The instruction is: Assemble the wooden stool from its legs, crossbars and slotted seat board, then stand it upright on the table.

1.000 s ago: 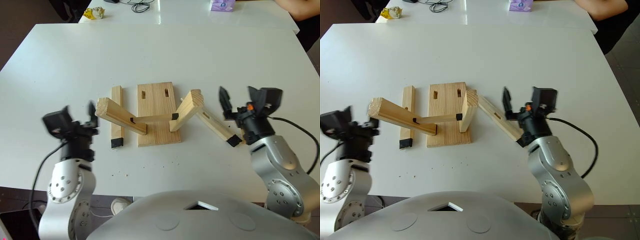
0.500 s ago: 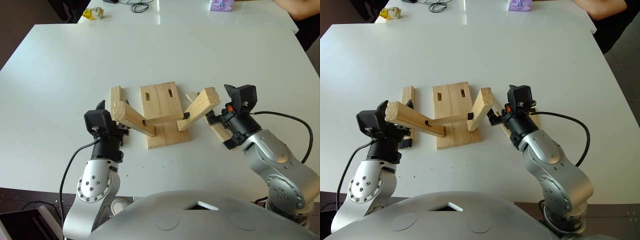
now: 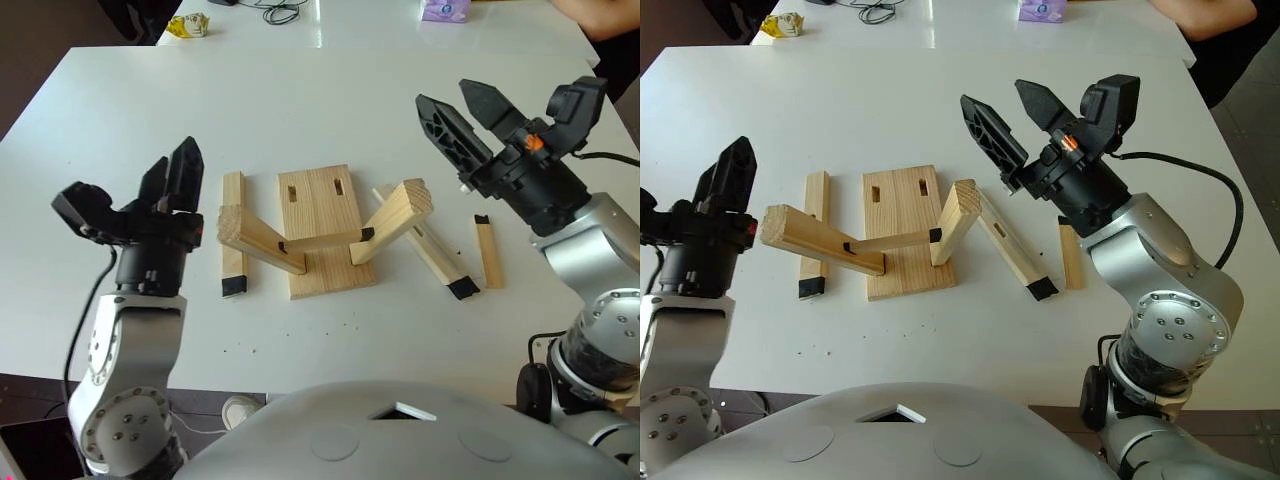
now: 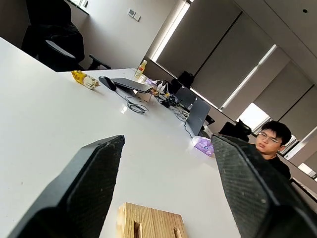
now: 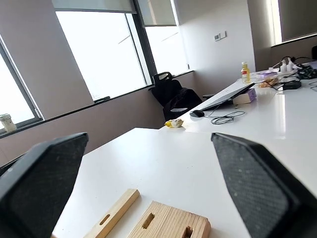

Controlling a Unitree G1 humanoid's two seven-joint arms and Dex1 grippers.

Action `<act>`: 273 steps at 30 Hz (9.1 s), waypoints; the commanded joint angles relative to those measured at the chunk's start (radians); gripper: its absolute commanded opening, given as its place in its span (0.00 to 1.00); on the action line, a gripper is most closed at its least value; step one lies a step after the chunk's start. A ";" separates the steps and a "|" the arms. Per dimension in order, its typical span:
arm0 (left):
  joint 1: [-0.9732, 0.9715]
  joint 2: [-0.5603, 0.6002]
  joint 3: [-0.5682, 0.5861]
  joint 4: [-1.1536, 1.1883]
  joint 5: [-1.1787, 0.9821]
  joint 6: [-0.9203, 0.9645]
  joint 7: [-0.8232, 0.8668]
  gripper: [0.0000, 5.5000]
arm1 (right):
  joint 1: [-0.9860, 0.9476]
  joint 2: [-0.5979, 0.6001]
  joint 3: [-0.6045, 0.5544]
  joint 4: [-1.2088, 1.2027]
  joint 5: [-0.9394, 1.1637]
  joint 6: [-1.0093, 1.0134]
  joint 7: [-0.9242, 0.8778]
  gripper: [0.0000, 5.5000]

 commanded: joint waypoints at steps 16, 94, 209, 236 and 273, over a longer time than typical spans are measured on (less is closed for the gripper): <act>-0.475 0.406 -0.123 -0.085 -0.384 -0.178 0.038 0.60 | -0.319 -0.108 0.113 0.072 0.695 -0.365 -0.310 0.84; 0.123 0.349 -0.410 0.542 0.700 -0.175 -1.121 0.37 | -0.029 -0.218 0.602 0.610 -0.700 -0.502 0.964 0.70; -0.192 0.384 -0.483 0.850 1.052 -0.275 -1.119 0.37 | -0.138 -0.274 0.661 0.864 -1.250 -0.935 1.096 0.70; -0.100 -0.163 -0.329 0.017 0.535 0.127 -0.089 0.37 | 0.105 -0.072 0.078 0.228 -0.775 0.030 0.281 0.70; -0.130 -0.456 -0.812 0.121 1.456 -0.100 0.471 0.49 | -0.238 -0.531 0.379 0.560 -0.626 0.661 0.348 0.70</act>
